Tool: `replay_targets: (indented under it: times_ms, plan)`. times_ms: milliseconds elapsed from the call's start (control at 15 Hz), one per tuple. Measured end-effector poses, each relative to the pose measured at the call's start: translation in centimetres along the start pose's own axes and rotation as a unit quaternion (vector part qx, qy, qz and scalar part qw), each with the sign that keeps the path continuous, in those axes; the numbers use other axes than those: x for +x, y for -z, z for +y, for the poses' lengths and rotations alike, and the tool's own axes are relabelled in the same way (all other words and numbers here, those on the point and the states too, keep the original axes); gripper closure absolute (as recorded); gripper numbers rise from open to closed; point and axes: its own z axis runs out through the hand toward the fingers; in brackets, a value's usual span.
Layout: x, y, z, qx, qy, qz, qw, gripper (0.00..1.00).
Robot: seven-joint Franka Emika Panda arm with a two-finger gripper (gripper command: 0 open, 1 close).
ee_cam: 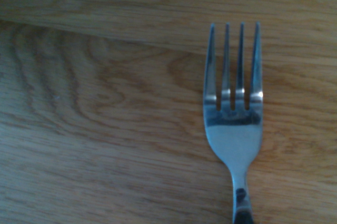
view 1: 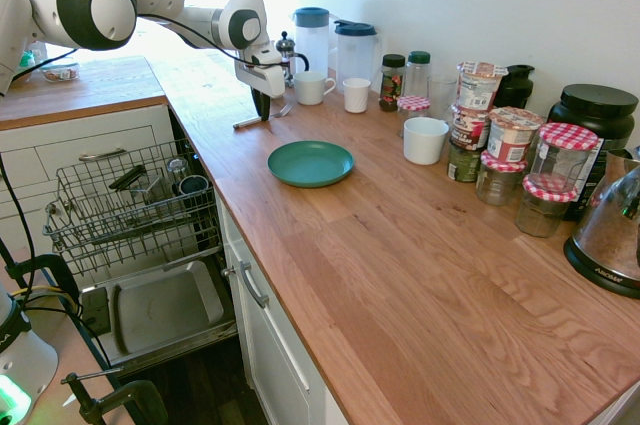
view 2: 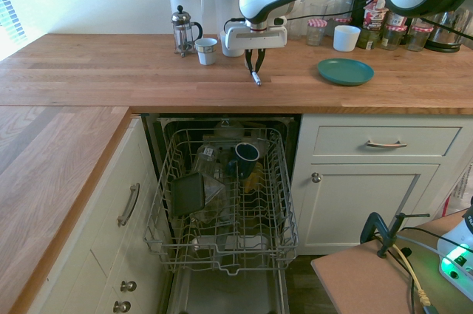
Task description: Put the fork in the dishwasher
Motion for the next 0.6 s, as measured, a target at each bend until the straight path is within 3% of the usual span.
replay_targets:
  times_ms: [333, 600]
  plan:
    - [1.2, 0.4, 0.4, 0.005, -0.012, -0.009, 1.000, 1.00]
    - [1.0, 4.6, 2.4, 0.012, -0.023, -0.007, 1.000, 1.00]
